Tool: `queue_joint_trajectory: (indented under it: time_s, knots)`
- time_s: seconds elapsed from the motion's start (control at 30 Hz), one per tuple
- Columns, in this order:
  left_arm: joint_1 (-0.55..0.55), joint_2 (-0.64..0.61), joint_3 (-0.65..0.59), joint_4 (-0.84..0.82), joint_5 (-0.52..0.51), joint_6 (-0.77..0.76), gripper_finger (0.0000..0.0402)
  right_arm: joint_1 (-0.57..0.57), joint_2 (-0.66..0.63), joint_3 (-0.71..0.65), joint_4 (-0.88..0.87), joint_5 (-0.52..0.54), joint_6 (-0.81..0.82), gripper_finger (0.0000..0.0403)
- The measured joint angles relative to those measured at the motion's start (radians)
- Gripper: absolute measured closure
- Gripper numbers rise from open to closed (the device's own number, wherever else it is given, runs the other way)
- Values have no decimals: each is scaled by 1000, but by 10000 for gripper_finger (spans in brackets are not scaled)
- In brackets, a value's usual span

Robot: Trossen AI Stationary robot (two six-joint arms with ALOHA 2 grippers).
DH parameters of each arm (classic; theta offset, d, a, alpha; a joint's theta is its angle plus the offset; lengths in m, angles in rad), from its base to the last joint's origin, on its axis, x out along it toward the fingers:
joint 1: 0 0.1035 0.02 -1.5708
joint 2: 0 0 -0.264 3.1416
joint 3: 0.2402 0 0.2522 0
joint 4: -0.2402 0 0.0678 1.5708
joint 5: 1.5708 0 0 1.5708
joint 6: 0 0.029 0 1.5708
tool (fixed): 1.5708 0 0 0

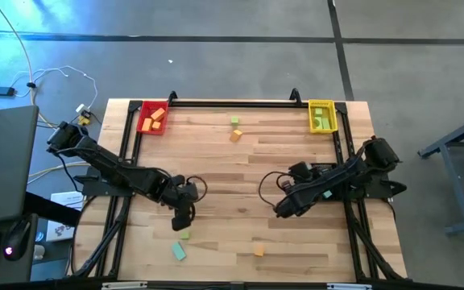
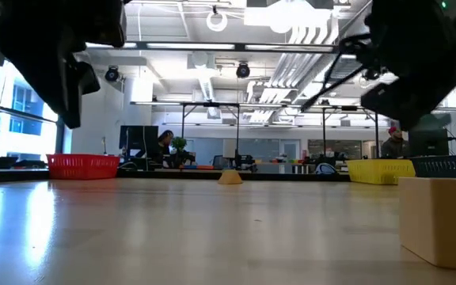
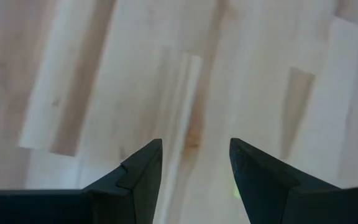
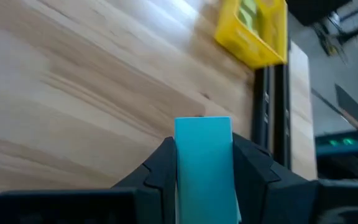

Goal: Sort & place blocks by color
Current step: Put the blue block into the black bin, then put the green block into the yellow bin

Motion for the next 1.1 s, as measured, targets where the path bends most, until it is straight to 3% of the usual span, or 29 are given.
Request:
queue_joint_trajectory:
  time_s: [0.37,0.77,1.1]
  knots:
    - [-111,0,0,28,2,-31,227,61,-94,-161,51,-144,170,308]
    - [-197,0,0,94,57,-128,227,111,-271,-368,268,-169,284,306]
    - [-278,1,0,129,51,-230,227,111,-285,-389,284,-146,284,186]
